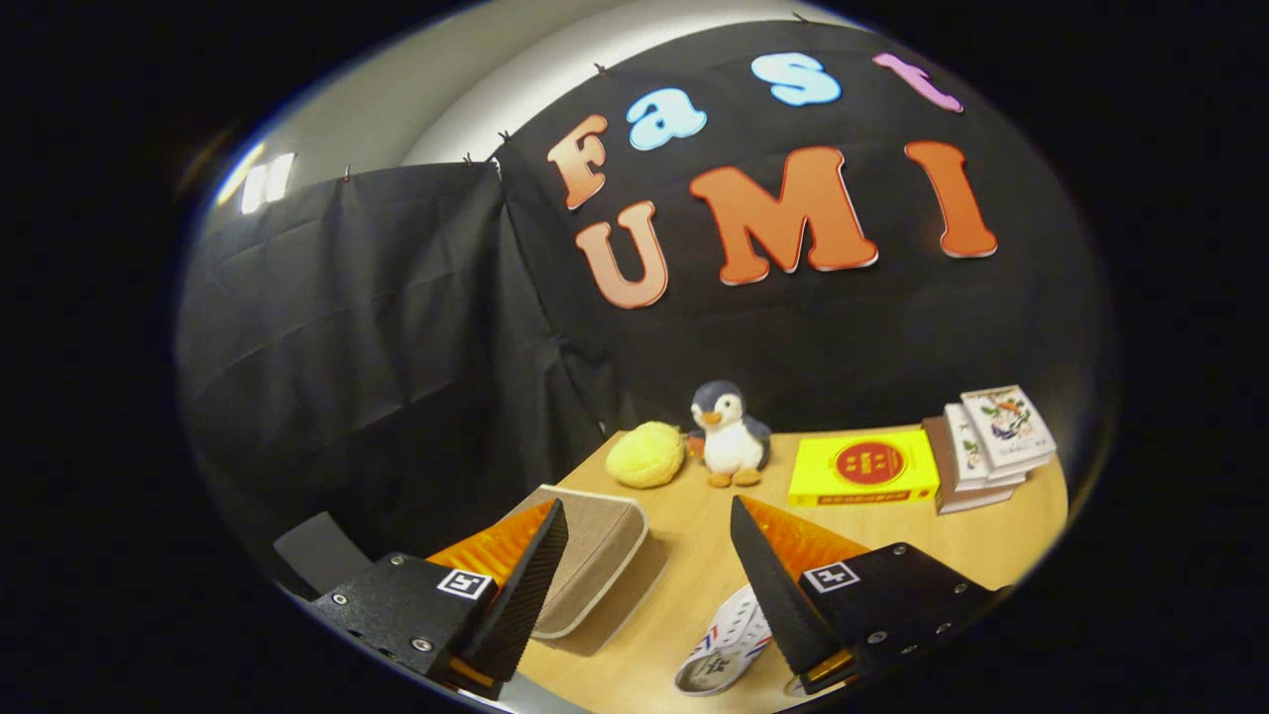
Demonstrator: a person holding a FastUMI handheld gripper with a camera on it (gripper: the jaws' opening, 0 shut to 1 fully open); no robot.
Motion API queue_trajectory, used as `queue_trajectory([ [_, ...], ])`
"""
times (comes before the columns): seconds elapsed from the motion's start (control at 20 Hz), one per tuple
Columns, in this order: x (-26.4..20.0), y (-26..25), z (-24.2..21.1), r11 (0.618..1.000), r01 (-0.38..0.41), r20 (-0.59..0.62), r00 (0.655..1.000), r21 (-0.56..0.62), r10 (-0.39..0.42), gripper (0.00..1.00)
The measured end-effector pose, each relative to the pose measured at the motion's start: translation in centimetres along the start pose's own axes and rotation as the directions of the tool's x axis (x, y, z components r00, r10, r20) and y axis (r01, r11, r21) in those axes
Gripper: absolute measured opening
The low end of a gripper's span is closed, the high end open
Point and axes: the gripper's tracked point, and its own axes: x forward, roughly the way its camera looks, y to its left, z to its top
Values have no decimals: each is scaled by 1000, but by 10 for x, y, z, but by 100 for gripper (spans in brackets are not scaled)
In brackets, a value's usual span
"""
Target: Open the storage box then place both shoes into the box .Put the left shoe in first, then the right shoe, with the right side of both shoes facing outward in a uniform manner.
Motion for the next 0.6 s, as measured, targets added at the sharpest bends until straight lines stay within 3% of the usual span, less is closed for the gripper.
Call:
queue_trajectory([
  [0.3,28,29,-60,980,-99,-183,974,174,131,96],
  [0.6,58,48,-117,919,-114,-316,917,377,243,92],
])
